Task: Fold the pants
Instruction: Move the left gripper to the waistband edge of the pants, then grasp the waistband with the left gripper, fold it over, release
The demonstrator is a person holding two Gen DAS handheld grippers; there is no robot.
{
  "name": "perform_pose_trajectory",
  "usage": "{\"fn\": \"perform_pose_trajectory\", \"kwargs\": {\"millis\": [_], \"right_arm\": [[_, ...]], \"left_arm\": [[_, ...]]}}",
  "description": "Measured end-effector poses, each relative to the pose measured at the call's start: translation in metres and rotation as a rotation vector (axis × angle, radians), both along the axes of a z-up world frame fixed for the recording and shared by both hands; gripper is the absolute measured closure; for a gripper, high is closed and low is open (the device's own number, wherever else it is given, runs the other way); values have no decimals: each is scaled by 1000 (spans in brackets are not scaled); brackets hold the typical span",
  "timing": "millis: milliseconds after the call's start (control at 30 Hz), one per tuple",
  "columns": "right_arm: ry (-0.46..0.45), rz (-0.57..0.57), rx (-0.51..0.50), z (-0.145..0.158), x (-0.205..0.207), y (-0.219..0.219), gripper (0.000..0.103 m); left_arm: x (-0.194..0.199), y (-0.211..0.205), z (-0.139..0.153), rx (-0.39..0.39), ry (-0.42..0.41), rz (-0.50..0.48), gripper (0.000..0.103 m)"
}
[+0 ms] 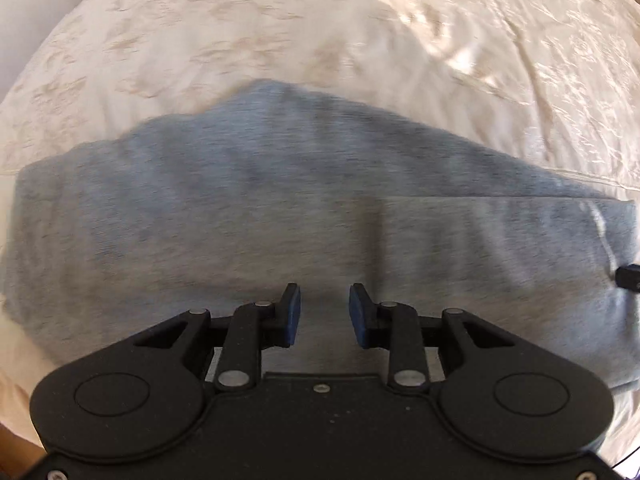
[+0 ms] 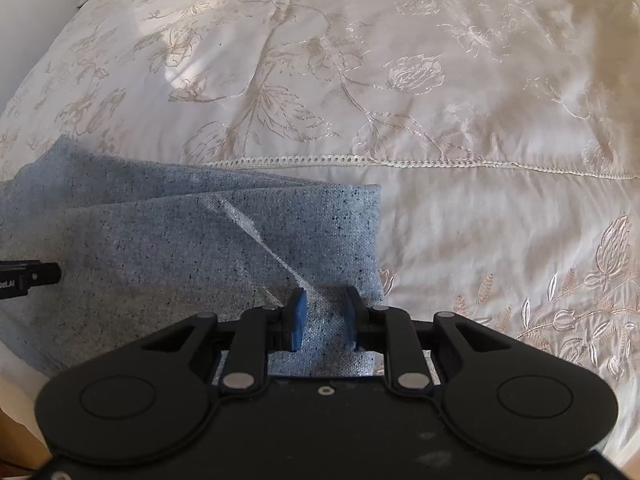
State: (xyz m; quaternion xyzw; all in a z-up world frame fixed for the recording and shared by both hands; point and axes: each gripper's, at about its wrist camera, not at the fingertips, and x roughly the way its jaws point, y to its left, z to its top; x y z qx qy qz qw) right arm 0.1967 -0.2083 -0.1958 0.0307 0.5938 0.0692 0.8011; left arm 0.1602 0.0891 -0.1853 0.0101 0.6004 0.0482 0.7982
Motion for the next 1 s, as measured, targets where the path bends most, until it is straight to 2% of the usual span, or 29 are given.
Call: {"fn": "perform_pose_trajectory", "kwargs": {"millis": [233,400,500,567,733,833,1000], "right_arm": [[-78,-107,-7,40,-18,17,79],[-119,-137,4,64,-36,56,78],[-121,-133,23,73,-44,89,78],[-121,-127,28,76,-48,109,78],[-115,-135,32,80,-55,153,78],[-119,-140,27,86,-60,172,78],[-125,-149,7,95,-67,188,78]], "left_arm": [[-27,119,27,24,-24,128,63],[-34,210,35,40,-22,236,64],[-35,250,32,33,-15,260,63],[-31,268,25,19,-1,249,62],[-29,298,-2,-65,41,217,46],[-31,308,-11,-104,37,204,35],[-38,327,-22,-240,17,213,30]]}}
